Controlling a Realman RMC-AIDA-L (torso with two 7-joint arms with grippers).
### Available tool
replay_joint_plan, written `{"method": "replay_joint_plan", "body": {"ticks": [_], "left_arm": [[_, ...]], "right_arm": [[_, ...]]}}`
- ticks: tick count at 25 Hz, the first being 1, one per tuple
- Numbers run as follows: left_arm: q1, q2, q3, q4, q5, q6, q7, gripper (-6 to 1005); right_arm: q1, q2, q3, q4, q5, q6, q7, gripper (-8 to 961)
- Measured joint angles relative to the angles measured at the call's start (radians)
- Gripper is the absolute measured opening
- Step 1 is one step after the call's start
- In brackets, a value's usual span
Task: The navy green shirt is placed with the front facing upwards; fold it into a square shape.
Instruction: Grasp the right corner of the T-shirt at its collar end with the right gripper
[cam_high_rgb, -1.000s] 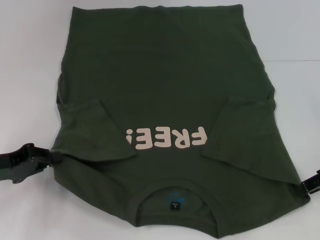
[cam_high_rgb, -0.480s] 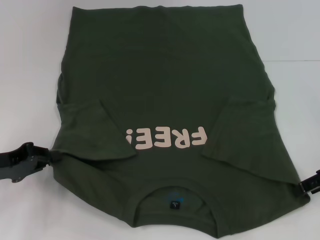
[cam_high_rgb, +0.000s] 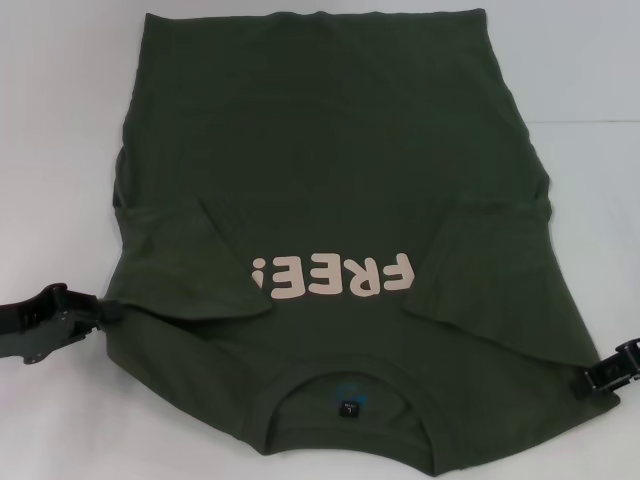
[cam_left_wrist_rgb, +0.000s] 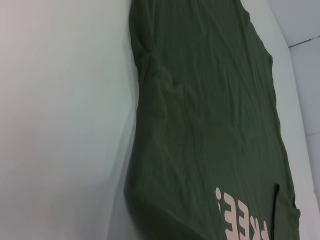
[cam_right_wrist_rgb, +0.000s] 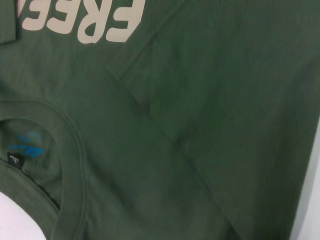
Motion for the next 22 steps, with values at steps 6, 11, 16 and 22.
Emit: {"method": "replay_joint_plan", "body": {"ticks": [6, 11, 16, 22], "left_arm": [[0.0, 0.001, 0.0, 0.0, 0.0, 0.0, 0.0, 55], [0.0, 0.001, 0.0, 0.0, 0.0, -0.001, 0.0, 55], [0.0, 0.002, 0.0, 0.0, 0.0, -0.003, 0.0, 55], [0.001, 0.002, 0.0, 0.0, 0.0, -0.003, 0.0, 55]], "right_arm": [[0.005, 0.008, -0.005, -0.002, -0.023, 0.004, 0.01, 670], [0.0, 0.0, -0.001, -0.009, -0.025, 0.004, 0.024, 664], [0.003, 0.006, -0.002, -0.003, -0.025, 0.01, 0.022, 658], [0.011, 0.022, -0.005, 0.001, -0.025, 0.012, 0.02, 651]]}}
